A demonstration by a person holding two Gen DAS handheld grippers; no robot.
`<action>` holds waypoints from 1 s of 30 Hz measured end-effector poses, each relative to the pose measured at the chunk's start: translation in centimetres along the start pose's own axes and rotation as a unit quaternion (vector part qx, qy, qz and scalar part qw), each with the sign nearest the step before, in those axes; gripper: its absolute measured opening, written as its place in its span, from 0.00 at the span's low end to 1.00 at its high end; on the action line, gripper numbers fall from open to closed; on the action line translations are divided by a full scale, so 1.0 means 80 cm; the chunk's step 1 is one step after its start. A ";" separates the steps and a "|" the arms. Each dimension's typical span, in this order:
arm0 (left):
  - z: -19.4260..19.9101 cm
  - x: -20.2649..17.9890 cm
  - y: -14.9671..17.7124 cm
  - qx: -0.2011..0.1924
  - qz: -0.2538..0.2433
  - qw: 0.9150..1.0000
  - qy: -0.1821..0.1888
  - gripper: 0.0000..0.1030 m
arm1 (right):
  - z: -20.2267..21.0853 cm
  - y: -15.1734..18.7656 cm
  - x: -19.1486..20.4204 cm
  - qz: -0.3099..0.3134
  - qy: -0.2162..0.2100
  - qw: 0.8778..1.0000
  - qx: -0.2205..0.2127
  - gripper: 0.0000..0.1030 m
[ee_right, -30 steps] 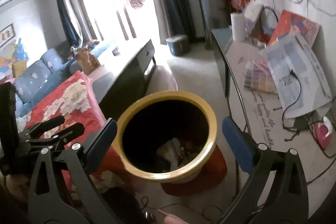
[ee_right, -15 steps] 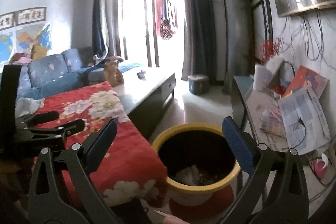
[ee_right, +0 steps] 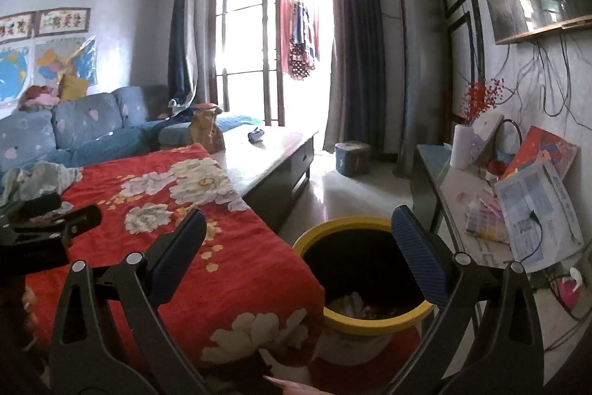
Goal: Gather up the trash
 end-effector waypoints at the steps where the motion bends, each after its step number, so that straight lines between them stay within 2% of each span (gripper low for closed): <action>1: 0.001 0.000 0.001 0.000 0.001 1.000 0.001 0.94 | 0.000 0.000 -0.001 -0.002 0.001 1.000 0.000 0.89; 30: 0.001 -0.004 0.005 0.005 0.004 1.000 0.004 0.94 | -0.002 0.004 0.005 -0.002 -0.002 1.000 0.003 0.89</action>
Point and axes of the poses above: each gripper's, at about its wrist camera, not at the fingertips, and z roughly against the way its jaws point, x to its left, y to its underside, the point moved 10 cm from there along -z, roughly the way its jaws point, and after that the axes turned 6 degrees about -y, right-handed, at the moved point
